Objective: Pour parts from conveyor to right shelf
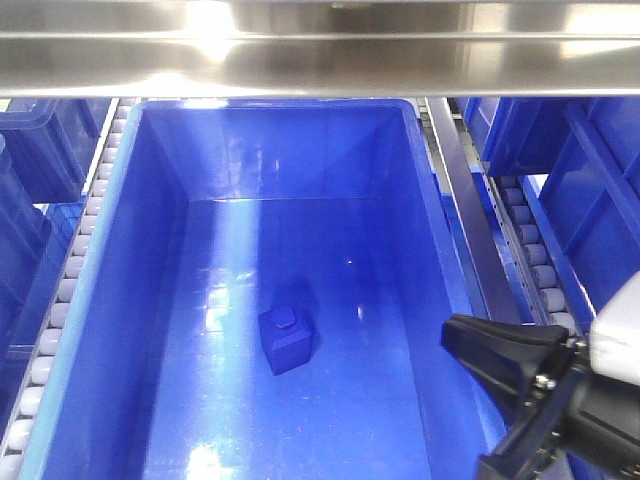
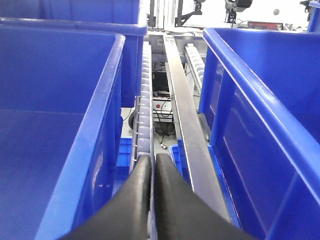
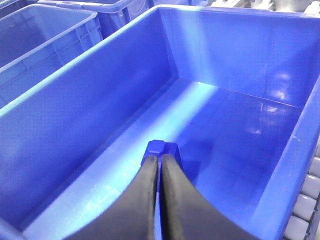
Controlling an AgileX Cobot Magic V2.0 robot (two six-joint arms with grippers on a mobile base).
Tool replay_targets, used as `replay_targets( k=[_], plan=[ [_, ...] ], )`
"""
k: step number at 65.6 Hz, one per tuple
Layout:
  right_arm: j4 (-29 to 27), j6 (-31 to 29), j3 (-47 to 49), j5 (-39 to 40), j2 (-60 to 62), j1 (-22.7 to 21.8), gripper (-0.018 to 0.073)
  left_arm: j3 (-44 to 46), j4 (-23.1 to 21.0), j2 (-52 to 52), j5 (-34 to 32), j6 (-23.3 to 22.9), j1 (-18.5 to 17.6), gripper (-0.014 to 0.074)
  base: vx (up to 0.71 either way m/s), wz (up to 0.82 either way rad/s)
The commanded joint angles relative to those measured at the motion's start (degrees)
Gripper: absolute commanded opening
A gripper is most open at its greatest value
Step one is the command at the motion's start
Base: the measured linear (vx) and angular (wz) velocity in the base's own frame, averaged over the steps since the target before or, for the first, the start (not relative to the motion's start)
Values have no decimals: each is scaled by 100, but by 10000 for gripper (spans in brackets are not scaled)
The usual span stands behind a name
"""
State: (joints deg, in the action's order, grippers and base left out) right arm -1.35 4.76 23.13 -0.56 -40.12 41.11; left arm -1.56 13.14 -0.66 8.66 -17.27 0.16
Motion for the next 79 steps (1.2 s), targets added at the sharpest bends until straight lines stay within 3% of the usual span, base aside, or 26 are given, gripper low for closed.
replay_targets(
  k=[1, 6, 26, 45, 65, 79],
  plan=[
    [60, -57, 134, 381, 225, -23, -4, 114, 1, -63, -441, -22, -28, -6, 0, 0],
    [60, -57, 134, 314, 429, -115, -4, 114, 1, -63, -441, -22, -28, -6, 0, 0],
    [60, -57, 128, -697, 1463, -1626, -4, 114, 1, -63, -441, -22, -28, -6, 0, 0],
    [13, -57, -1374, 553, 2587, -2908, -4, 114, 1, -63, -441, -22, -28, -6, 0, 0],
    [13, -57, -2274, 423, 3774, -3763, -4, 114, 1, -63, -441, -22, -28, -6, 0, 0],
    [72, -57, -2523, 156, 4145, -3803, -4, 114, 1, -63, -441, -22, -28, -6, 0, 0]
  ],
)
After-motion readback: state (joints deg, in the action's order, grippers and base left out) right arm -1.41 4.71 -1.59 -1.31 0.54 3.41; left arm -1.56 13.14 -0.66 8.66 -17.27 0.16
